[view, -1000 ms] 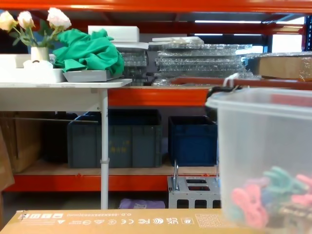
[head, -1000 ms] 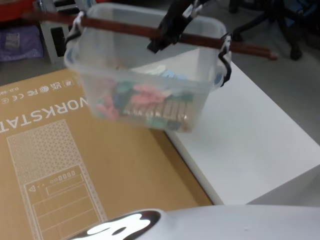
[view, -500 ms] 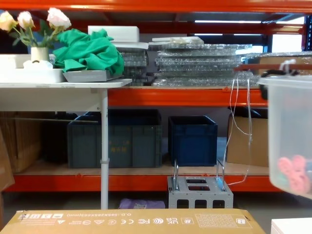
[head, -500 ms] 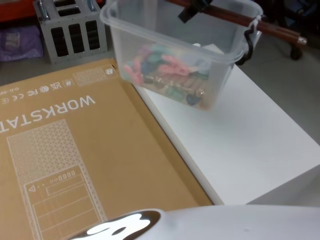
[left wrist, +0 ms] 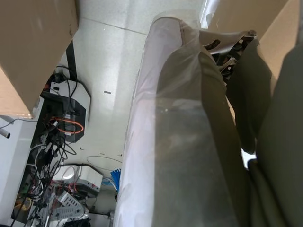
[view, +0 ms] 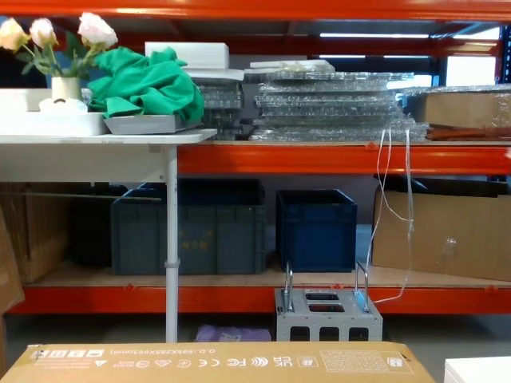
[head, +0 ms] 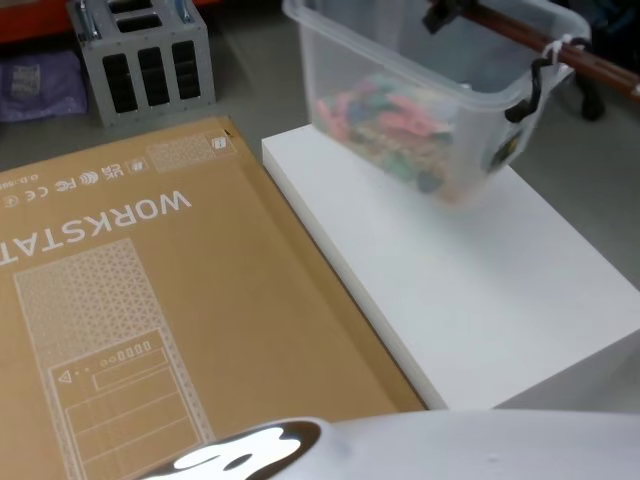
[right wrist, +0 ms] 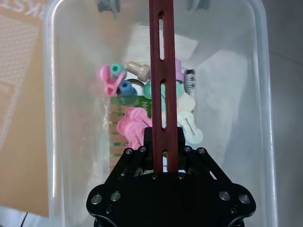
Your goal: Use one hand to grasp the basket and place it at the designated location.
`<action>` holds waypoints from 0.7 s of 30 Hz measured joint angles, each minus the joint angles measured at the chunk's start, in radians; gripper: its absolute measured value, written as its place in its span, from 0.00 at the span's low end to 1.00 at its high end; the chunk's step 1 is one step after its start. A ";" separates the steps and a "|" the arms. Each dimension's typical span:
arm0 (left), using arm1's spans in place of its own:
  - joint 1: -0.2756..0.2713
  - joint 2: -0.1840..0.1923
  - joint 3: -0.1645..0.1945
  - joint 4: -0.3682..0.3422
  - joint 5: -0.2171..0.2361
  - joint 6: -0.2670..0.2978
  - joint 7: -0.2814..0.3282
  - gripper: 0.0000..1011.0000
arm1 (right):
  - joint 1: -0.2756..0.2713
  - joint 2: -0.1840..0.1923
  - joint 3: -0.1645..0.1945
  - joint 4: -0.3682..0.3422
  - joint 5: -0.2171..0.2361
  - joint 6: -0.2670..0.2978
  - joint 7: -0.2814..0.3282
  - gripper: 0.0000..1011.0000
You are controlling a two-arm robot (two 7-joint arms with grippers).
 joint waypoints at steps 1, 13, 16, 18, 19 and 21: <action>0.000 0.000 0.000 0.000 0.000 0.000 0.000 0.00 | -0.004 0.003 0.000 0.004 -0.004 0.011 -0.003 0.23; 0.000 0.000 0.000 0.000 0.000 0.000 0.000 0.00 | -0.040 0.008 0.005 0.082 -0.033 0.110 -0.001 0.23; 0.000 0.000 0.000 0.000 0.000 0.000 0.000 0.00 | -0.050 0.001 0.005 0.106 -0.039 0.145 0.003 0.23; 0.000 0.000 0.000 0.000 0.000 0.000 0.000 0.00 | -0.057 -0.005 0.006 0.123 -0.041 0.167 0.008 0.23; 0.000 0.000 0.000 0.000 0.000 0.000 0.000 0.00 | -0.059 -0.007 0.006 0.128 -0.041 0.172 0.010 0.23; 0.000 0.000 0.000 0.000 0.000 0.000 0.000 0.00 | -0.065 -0.013 0.009 0.143 -0.041 0.187 0.013 0.23</action>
